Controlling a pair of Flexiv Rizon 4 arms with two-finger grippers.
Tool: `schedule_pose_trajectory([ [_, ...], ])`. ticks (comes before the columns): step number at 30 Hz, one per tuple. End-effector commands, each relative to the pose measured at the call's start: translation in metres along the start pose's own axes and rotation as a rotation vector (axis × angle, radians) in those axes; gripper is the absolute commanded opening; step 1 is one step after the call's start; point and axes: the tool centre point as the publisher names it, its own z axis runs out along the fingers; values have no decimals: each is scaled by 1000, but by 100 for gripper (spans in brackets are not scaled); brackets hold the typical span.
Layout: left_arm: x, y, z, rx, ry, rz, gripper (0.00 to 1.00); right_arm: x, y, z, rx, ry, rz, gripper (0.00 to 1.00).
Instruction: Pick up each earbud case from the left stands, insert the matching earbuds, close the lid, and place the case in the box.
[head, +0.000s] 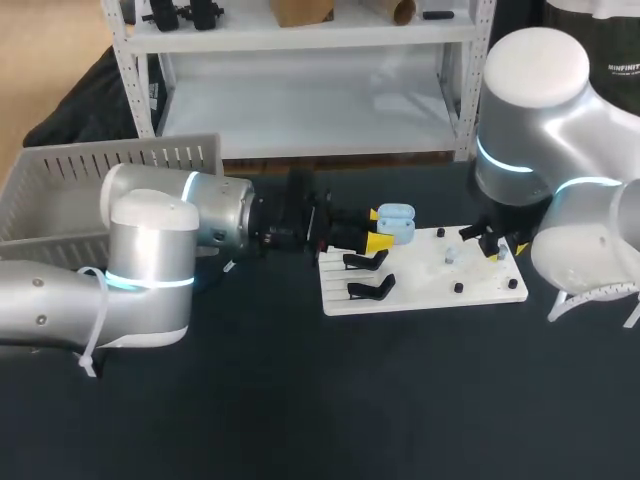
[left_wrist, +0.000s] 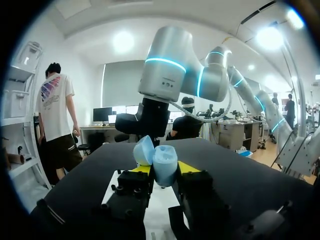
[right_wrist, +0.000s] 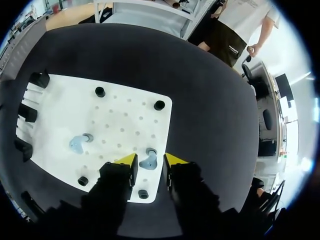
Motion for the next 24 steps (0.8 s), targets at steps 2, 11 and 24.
schedule_pose_trajectory([
  [2, 1, 1, 0, 2, -2, 0, 0, 1, 1, -1, 7, -5, 4, 29],
  [11, 1, 1, 0, 2, -2, 0, 0, 1, 1, 0, 8, -2, 7, 14],
  [24, 1, 1, 0, 2, -2, 0, 0, 7, -2, -14, 23, -13, 20, 0],
])
